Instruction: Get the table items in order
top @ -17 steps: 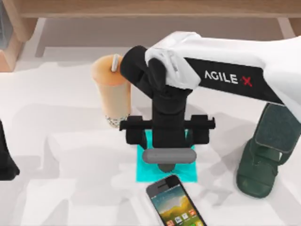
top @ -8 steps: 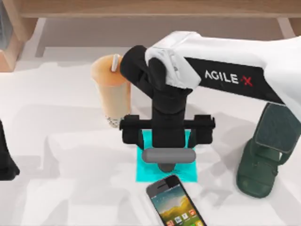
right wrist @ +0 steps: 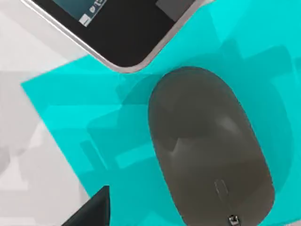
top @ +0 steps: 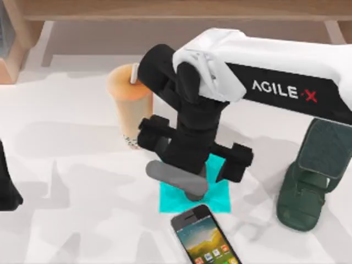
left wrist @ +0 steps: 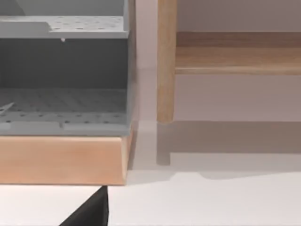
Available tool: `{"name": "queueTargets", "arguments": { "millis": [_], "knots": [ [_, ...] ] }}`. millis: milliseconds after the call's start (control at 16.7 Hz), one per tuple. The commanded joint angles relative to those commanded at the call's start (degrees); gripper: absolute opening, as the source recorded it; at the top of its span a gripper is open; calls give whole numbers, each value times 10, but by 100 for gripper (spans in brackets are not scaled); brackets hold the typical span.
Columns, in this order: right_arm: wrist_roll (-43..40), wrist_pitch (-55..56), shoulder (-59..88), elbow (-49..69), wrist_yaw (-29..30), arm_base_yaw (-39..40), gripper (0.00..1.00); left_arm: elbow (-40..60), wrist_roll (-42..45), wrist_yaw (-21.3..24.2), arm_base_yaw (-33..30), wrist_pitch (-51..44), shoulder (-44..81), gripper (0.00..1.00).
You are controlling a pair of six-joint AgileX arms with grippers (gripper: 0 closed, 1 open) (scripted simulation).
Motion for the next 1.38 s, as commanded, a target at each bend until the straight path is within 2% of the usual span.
{"name": "queueTargets", "arguments": {
  "millis": [300, 1020, 1380],
  "knots": [
    [275, 6, -45, -47, 2, 23, 100, 0, 0, 0, 0, 0, 0, 100],
    [1033, 30, -149, -186, 3, 84, 100, 0, 0, 0, 0, 0, 0, 100],
    [1313, 41, -181, -237, 2, 105, 100, 0, 0, 0, 0, 0, 0, 100]
  ]
}}
